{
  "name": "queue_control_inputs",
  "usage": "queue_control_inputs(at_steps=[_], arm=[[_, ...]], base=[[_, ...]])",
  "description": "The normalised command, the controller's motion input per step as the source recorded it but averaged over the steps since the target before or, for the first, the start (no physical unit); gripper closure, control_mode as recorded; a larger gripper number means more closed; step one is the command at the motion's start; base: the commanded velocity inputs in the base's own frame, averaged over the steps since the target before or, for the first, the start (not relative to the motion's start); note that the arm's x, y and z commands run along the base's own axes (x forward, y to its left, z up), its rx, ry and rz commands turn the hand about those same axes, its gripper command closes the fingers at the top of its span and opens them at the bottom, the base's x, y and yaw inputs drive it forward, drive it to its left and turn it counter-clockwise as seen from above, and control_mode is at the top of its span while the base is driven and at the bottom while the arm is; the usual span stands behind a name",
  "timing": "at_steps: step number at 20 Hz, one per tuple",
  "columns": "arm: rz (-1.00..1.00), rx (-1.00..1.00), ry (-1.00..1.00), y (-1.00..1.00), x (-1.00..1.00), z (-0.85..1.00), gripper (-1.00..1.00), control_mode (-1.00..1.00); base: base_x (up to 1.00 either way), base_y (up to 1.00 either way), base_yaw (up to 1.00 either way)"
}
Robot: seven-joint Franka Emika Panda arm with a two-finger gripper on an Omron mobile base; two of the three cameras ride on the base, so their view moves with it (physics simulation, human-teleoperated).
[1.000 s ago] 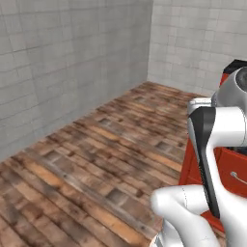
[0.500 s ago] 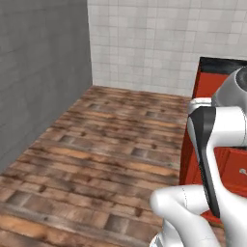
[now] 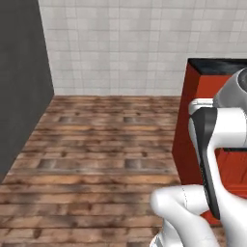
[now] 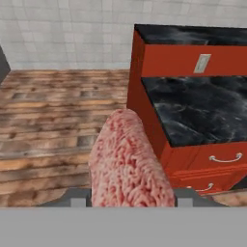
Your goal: Take the cheese, steak, and squash from the fridge and place them on the plate on the dining counter to create an appetizer plate.
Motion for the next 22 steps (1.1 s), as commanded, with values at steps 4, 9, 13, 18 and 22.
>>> queue_control_inputs(at_steps=[4, 9, 13, 18, 22], arm=[[0.00, 0.00, 0.00, 0.00, 0.00, 0.00, 1.00, 1.00], [0.00, 0.00, 0.00, 0.00, 0.00, 0.00, 1.00, 1.00], [0.00, 0.00, 0.00, 0.00, 0.00, 0.00, 1.00, 1.00], [0.00, 0.00, 0.00, 0.00, 0.00, 0.00, 1.00, 1.00], [0.00, 0.00, 0.00, 0.00, 0.00, 0.00, 1.00, 1.00]], base=[[1.00, 1.00, -0.46], [1.00, 0.97, -0.48], [1.00, 0.96, -0.50], [1.00, 0.95, -0.52], [1.00, 0.94, -0.53]])
